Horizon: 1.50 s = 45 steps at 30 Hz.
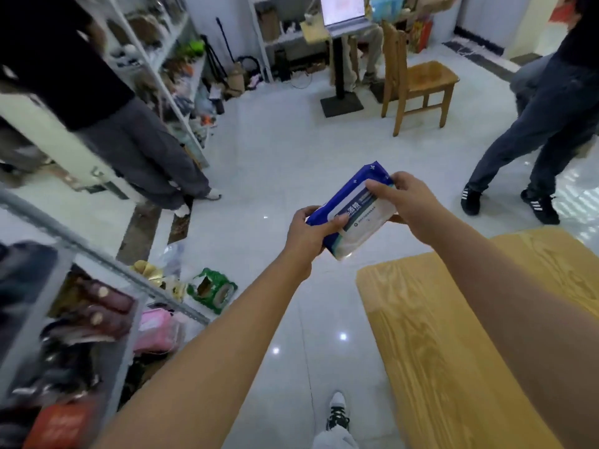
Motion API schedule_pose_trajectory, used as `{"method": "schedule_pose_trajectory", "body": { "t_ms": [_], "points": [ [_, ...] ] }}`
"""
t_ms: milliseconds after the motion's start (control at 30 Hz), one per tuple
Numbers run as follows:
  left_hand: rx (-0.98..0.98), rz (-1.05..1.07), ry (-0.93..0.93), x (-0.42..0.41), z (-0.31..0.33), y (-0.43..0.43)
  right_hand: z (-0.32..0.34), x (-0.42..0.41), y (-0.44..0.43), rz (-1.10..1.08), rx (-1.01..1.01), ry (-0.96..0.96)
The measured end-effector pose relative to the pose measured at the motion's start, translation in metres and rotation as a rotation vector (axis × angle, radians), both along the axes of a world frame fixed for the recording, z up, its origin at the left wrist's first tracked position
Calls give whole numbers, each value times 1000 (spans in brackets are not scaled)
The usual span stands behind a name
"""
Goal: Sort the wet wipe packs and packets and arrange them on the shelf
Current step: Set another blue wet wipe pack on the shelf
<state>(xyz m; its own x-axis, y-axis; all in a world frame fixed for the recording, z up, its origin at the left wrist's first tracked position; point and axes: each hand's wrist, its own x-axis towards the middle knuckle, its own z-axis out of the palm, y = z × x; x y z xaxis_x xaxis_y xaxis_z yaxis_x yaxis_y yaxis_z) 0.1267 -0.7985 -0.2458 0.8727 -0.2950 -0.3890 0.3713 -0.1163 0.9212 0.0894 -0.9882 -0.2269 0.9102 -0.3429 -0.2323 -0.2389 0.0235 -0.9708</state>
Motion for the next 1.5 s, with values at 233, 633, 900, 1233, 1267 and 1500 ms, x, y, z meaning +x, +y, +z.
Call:
{"method": "schedule_pose_trajectory", "body": {
  "t_ms": [233, 633, 900, 1233, 1267, 1500],
  "points": [
    [45, 310, -197, -27, 87, 160, 80, 14, 142, 377, 54, -108],
    [519, 795, -498, -118, 190, 406, 171, 21, 433, 735, 206, -208],
    [941, 745, -546, -145, 230, 527, 209, 32, 590, 902, 232, -245],
    [923, 884, -608, -95, 264, 684, 244, 80, 729, 1062, 93, -458],
    [910, 895, -591, -88, 268, 698, 247, 88, 742, 1080, 59, -508],
    [960, 953, -589, -37, 289, 789, 261, 152, 832, 1220, -56, -703]
  ]
}}
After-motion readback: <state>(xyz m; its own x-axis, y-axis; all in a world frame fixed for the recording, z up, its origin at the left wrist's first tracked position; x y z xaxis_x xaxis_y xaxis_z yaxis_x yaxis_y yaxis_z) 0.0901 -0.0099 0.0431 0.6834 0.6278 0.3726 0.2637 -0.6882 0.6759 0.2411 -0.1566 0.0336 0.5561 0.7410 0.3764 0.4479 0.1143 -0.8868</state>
